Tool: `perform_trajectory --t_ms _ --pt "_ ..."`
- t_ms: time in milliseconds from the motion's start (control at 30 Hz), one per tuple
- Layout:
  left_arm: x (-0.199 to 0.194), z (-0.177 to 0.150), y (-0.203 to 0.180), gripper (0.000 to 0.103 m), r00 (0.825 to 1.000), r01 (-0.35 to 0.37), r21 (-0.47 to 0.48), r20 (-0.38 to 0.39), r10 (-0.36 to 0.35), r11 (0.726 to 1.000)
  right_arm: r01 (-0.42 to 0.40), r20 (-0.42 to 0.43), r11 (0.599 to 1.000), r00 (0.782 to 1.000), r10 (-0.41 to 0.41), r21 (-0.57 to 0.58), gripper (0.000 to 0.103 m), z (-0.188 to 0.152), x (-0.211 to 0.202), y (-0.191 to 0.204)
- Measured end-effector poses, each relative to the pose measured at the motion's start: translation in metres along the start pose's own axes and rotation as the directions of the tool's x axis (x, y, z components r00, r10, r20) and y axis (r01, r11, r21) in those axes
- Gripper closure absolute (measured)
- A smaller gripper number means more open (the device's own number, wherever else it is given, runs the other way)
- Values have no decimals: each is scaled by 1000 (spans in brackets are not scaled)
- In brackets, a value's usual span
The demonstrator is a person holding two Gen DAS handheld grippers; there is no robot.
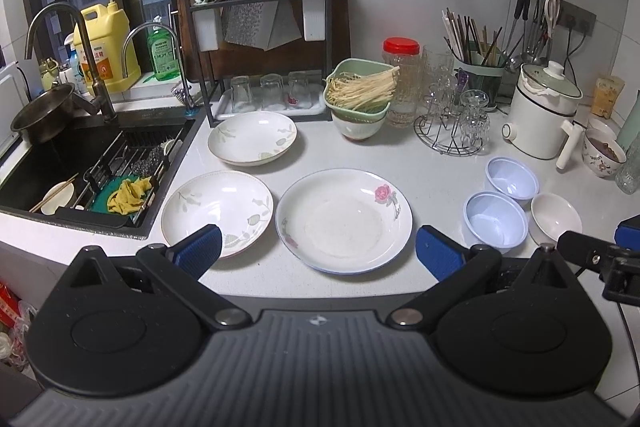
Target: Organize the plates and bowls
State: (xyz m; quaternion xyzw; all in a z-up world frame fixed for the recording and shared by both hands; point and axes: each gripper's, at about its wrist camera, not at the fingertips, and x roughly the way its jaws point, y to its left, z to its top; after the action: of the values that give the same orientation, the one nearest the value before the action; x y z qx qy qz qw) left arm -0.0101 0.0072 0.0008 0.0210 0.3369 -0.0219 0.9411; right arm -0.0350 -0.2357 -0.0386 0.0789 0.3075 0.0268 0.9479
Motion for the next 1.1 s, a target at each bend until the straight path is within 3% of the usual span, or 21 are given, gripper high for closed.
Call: perform_trajectory --t_ms 1100 --pt "-3 -9 -12 0 1000 5 -6 -26 -5 1000 -54 -16 998 998 54 27 0 -4 -6 -8"
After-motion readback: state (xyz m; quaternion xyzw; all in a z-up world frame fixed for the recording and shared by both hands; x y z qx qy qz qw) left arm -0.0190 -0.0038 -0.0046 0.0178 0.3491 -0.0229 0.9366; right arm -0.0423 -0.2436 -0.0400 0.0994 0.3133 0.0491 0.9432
